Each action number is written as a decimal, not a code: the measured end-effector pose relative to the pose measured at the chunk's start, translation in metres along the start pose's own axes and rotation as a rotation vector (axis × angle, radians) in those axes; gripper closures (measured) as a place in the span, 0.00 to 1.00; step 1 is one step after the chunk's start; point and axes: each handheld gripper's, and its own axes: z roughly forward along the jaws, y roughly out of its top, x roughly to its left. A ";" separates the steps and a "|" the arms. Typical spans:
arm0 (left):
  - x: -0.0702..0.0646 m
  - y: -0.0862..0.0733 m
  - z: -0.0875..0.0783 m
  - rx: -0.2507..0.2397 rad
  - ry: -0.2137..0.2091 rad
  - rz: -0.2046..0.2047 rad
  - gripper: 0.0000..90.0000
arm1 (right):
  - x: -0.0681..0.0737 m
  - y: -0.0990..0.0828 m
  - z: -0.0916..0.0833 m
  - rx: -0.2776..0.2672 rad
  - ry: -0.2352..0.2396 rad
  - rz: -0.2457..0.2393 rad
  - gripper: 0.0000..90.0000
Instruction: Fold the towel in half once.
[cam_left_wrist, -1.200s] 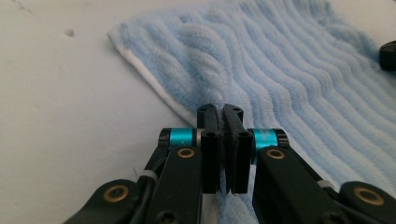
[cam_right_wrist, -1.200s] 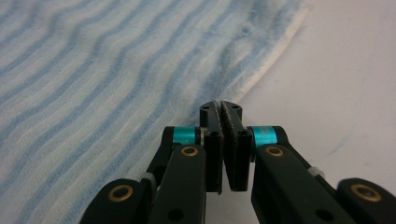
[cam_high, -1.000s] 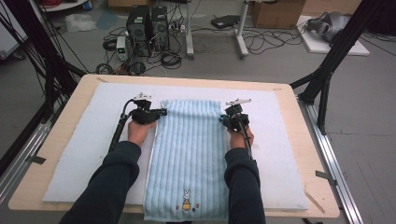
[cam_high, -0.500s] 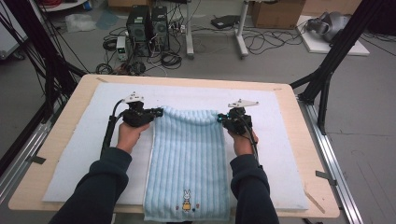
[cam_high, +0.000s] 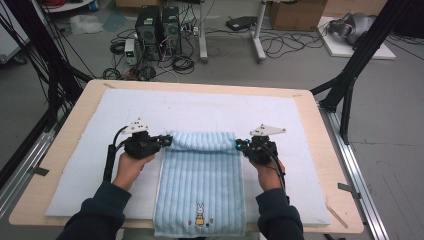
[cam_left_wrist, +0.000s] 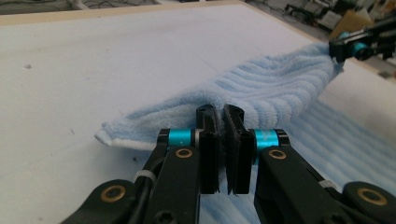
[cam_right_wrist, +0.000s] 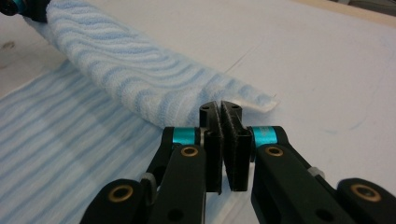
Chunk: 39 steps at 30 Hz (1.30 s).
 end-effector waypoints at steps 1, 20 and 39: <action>-0.002 -0.003 -0.001 0.006 -0.007 -0.004 0.94 | 0.002 -0.004 -0.002 0.001 0.007 0.001 0.97; 0.025 0.006 0.004 0.002 0.112 -0.144 0.49 | -0.007 -0.009 -0.004 0.020 -0.068 0.090 0.68; 0.025 -0.004 0.048 0.219 0.210 -0.012 0.93 | -0.011 0.001 0.064 0.231 -0.107 0.071 0.79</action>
